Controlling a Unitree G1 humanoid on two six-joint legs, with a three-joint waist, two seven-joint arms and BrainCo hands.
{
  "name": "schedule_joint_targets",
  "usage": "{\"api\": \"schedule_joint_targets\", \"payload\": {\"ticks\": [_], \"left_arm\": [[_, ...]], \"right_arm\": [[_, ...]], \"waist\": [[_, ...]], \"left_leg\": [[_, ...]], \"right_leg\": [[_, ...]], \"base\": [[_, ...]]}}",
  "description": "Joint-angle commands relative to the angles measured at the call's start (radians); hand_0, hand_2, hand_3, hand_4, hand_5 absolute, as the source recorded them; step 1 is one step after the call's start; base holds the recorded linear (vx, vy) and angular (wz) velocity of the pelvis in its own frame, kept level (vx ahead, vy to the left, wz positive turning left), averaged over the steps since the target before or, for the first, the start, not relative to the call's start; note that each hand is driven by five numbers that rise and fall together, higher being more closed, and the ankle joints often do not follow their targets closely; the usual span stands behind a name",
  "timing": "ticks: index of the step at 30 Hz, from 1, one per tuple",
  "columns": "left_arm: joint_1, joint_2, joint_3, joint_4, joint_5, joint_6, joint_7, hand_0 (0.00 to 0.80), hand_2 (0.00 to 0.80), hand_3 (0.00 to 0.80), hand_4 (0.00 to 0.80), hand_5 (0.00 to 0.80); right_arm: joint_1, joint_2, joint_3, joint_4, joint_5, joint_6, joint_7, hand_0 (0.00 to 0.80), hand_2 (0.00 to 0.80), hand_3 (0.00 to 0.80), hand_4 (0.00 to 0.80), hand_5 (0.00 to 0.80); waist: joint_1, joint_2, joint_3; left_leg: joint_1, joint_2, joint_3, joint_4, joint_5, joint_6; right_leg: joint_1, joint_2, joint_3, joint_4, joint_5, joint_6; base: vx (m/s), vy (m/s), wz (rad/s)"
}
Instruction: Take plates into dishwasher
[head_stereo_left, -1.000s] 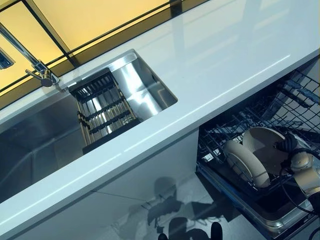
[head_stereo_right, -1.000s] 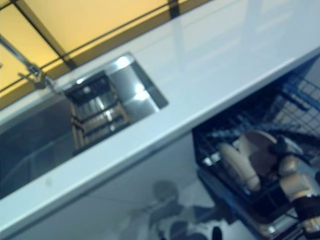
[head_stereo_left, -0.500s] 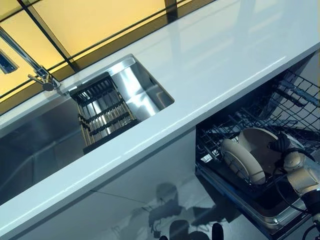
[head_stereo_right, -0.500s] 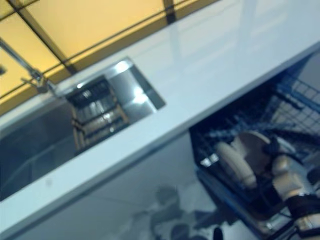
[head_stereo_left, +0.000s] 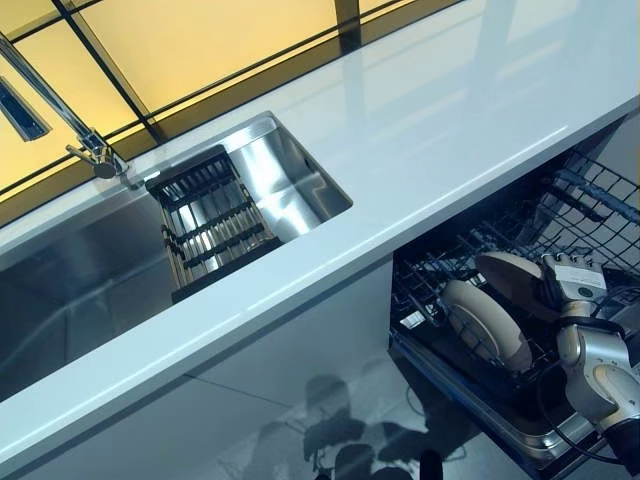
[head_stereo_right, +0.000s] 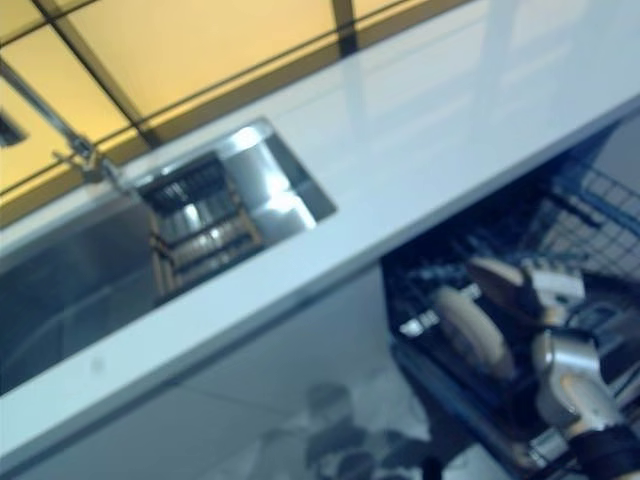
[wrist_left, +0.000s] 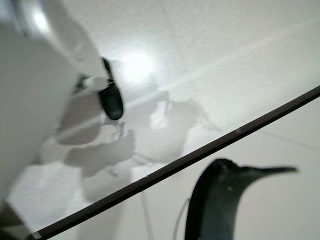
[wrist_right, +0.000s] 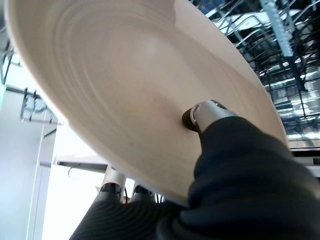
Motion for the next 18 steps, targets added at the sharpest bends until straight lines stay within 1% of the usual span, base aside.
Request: {"api": "schedule_joint_targets", "payload": {"ticks": [1, 6, 10, 12, 18], "left_arm": [[0.016, 0.034, -0.009, 0.033, -0.001, 0.005, 0.017, 0.0, 0.0, 0.0, 0.0, 0.0], [0.015, 0.041, -0.011, 0.033, 0.0, 0.007, 0.016, 0.0, 0.0, 0.0, 0.0, 0.0], [0.009, 0.05, -0.015, 0.029, -0.016, 0.019, 0.014, 0.0, 0.0, 0.0, 0.0, 0.0], [0.009, 0.052, -0.015, 0.029, -0.018, 0.019, 0.013, 0.0, 0.0, 0.0, 0.0, 0.0], [0.006, 0.053, -0.021, 0.023, -0.018, 0.021, 0.02, 0.0, 0.0, 0.0, 0.0, 0.0]], "right_arm": [[-0.032, -0.058, -0.016, -0.017, -0.032, 0.032, -0.109, 0.8, 0.8, 0.8, 0.8, 0.8], [-0.056, -0.083, -0.021, 0.0, 0.031, 0.058, -0.106, 0.8, 0.8, 0.8, 0.8, 0.8], [-0.104, -0.097, -0.001, 0.038, 0.056, 0.076, -0.074, 0.8, 0.8, 0.8, 0.8, 0.8], [-0.112, -0.097, 0.007, 0.051, 0.055, 0.089, -0.073, 0.8, 0.8, 0.8, 0.8, 0.8], [-0.126, -0.093, 0.014, 0.094, 0.081, 0.097, -0.094, 0.8, 0.8, 0.8, 0.8, 0.8]], "waist": [[0.005, -0.06, -0.065], [0.011, -0.071, -0.074], [0.018, -0.078, -0.079], [0.021, -0.079, -0.079], [0.025, -0.079, -0.075]], "left_leg": [[-0.014, -0.027, 0.029, -0.003, -0.042, 0.006], [-0.01, -0.03, 0.022, -0.003, -0.045, 0.01], [-0.013, -0.031, 0.018, -0.003, -0.045, 0.013], [-0.014, -0.031, 0.018, -0.003, -0.045, 0.014], [-0.015, -0.031, 0.017, -0.003, -0.045, 0.015]], "right_leg": [[0.014, 0.013, -0.026, 0.056, -0.11, 0.044], [0.02, 0.015, -0.024, 0.056, -0.112, 0.044], [0.019, 0.015, -0.024, 0.056, -0.113, 0.044], [0.018, 0.015, -0.025, 0.057, -0.113, 0.044], [0.016, 0.012, -0.027, 0.058, -0.112, 0.044]], "base": [[0.0, 0.0, 0.0], [0.0, 0.0, 0.0], [0.0, 0.0, 0.0], [0.0, 0.0, 0.0], [0.0, 0.0, 0.0]]}}
